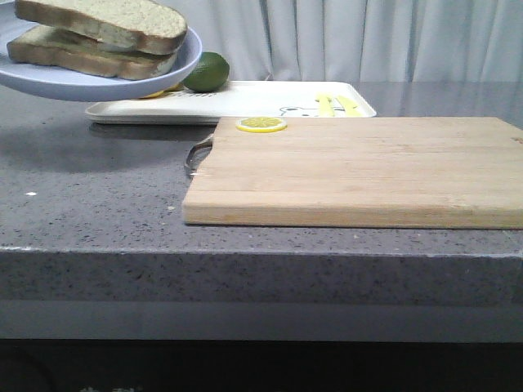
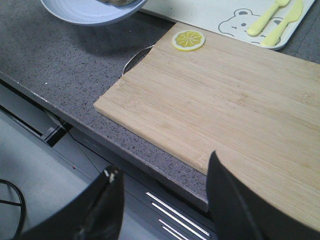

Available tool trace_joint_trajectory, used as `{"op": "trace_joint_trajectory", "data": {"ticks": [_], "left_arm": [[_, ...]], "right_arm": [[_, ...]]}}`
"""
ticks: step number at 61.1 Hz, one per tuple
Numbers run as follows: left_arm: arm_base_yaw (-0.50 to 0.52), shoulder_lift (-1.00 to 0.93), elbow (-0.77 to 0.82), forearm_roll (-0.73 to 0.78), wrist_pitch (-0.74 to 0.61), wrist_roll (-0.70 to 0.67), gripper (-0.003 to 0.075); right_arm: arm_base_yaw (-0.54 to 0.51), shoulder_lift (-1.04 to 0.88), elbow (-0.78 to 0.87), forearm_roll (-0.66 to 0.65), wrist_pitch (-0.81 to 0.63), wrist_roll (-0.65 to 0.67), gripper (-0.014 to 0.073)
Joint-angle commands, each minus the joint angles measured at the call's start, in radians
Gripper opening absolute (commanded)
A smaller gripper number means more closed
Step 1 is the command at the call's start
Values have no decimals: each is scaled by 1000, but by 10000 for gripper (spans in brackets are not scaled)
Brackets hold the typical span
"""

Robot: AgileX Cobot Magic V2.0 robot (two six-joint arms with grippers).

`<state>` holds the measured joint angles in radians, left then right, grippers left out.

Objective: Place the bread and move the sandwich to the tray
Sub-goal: 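Lift the plate and carry it onto the white tray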

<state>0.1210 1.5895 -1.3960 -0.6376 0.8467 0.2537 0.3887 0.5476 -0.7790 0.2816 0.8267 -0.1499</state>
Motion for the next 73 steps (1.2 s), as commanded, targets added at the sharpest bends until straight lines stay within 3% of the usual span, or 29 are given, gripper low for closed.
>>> {"op": "trace_joint_trajectory", "data": {"ticks": [1, 19, 43, 73], "left_arm": [[-37, -31, -70, -97, -65, -9, -20], [-130, 153, -317, -99, -8, -95, -20], [-151, 448, -621, -99, 121, -292, -20], [-151, 544, -672, -139, 132, -353, -19]], "right_arm": [[-5, 1, -25, 15, -60, -5, 402], [-5, 1, -25, 15, -60, -5, 402], [-5, 1, -25, 15, -60, -5, 402], [-5, 1, -25, 15, -60, -5, 402]]}}
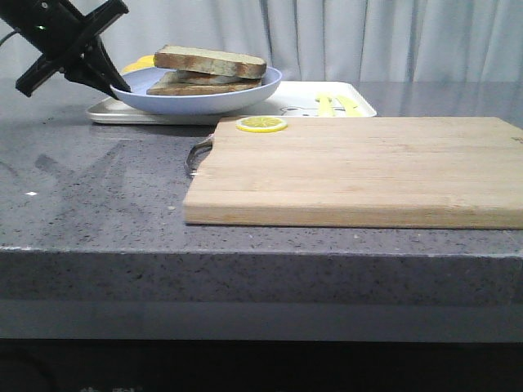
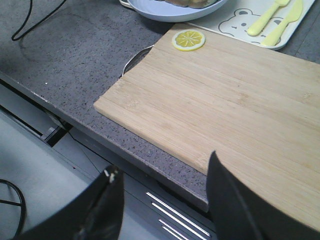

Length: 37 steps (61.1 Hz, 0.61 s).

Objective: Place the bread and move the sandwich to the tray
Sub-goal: 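Lift the plate and carry it onto the white tray, then release the plate on the tray and raise the left gripper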

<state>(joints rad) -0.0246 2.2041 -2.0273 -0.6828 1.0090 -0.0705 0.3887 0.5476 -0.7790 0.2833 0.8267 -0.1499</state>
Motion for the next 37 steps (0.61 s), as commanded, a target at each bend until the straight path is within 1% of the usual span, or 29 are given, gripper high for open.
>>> {"op": "trace_joint_trajectory", "data": {"ticks": [1, 6, 9, 16, 24, 28, 31, 37], "left_arm": [[-5, -70, -40, -94, -28, -28, -19], [-5, -70, -42, -94, -17, -28, -18], [-5, -70, -42, -94, -13, -28, -4], [-5, -70, -42, -94, -13, -28, 80], [-5, -70, -42, -94, -9, -28, 250], [-5, -70, -42, -94, -7, -24, 309], [-1, -74, -42, -94, -2, 0, 335], [0, -96, -42, -92, 15, 33, 335]], "right_arm": [[-5, 1, -25, 14, -60, -5, 402], [-5, 1, -25, 14, -60, -5, 402], [-5, 1, -25, 14, -60, -5, 402], [-5, 1, -25, 14, -60, -5, 402], [-5, 1, -25, 14, -60, -5, 402], [-5, 1, -25, 14, -60, -5, 402], [-5, 1, -25, 14, -60, -5, 402], [-5, 1, -25, 14, -60, -5, 402]]}}
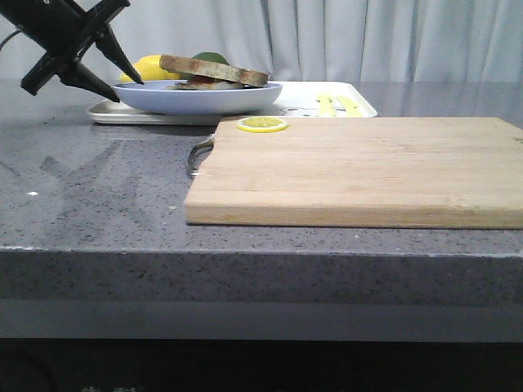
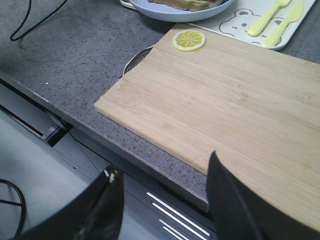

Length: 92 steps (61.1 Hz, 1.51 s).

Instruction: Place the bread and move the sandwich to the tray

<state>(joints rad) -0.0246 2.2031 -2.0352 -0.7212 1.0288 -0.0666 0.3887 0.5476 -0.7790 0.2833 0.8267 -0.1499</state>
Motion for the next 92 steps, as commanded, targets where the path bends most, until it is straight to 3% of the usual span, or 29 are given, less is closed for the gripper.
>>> {"op": "trace_joint_trajectory", "data": {"ticks": [1, 11, 31, 62, 81, 92], "left_arm": [[0, -99, -34, -50, -4, 34, 335], [0, -172, -34, -21, 36, 96, 335], [-13, -403, 30, 192, 70, 127, 335], [-206, -1090, 820, 244, -229, 360, 335], [-213, -1457, 1124, 464, -283, 387, 335], [-213, -1641, 1241, 462, -281, 387, 335]], "right_arm": [[-5, 1, -25, 14, -60, -5, 402], [-5, 1, -25, 14, -60, -5, 402], [-5, 1, -25, 14, -60, -5, 402], [-5, 1, -25, 14, -60, -5, 402], [-5, 1, -25, 14, -60, -5, 402], [-5, 1, -25, 14, -58, -5, 402]]}}
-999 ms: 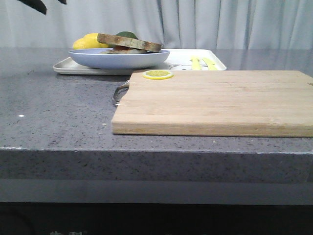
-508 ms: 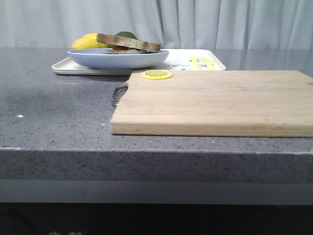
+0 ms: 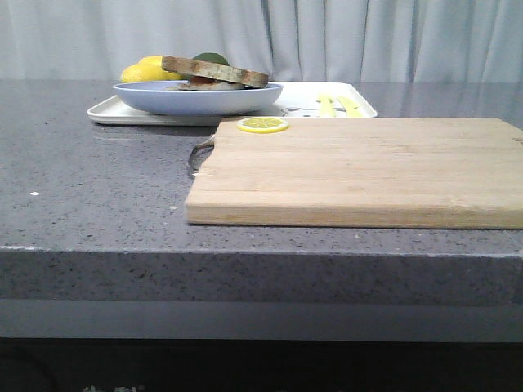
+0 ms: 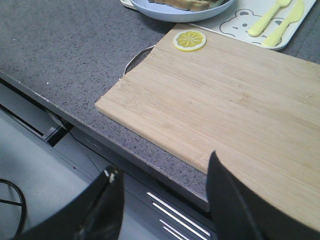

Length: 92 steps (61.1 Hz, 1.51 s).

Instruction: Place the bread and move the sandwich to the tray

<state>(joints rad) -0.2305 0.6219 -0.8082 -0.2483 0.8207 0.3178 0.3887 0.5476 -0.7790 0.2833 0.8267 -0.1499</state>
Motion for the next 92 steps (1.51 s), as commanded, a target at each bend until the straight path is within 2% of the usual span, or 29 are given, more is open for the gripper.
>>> {"op": "trace_joint_trajectory", "data": {"ticks": [1, 17, 23, 26, 36, 41, 81, 92], "left_arm": [[-7, -71, 21, -11, -73, 3, 335], [-7, -188, 91, -13, -73, 3, 335], [-7, -188, 91, -13, -73, 3, 293], [-7, -188, 91, -13, -75, 3, 242], [-7, -188, 91, -13, -76, 3, 42], [-7, -188, 91, -13, -76, 3, -19], [-7, -206, 95, -13, -74, 3, -20], [68, -335, 121, -7, -79, 3, -20]], "right_arm": [[-5, 1, -25, 15, -57, -5, 402], [-5, 1, -25, 15, -9, -5, 402], [-5, 1, -25, 15, -1, -5, 363], [-5, 1, -25, 15, -1, -5, 304], [-5, 1, -25, 15, -1, -5, 31], [-5, 1, -25, 15, -1, -5, -77], [-5, 1, -25, 14, -5, -5, -69], [-5, 1, -25, 15, -3, -5, -69]]}}
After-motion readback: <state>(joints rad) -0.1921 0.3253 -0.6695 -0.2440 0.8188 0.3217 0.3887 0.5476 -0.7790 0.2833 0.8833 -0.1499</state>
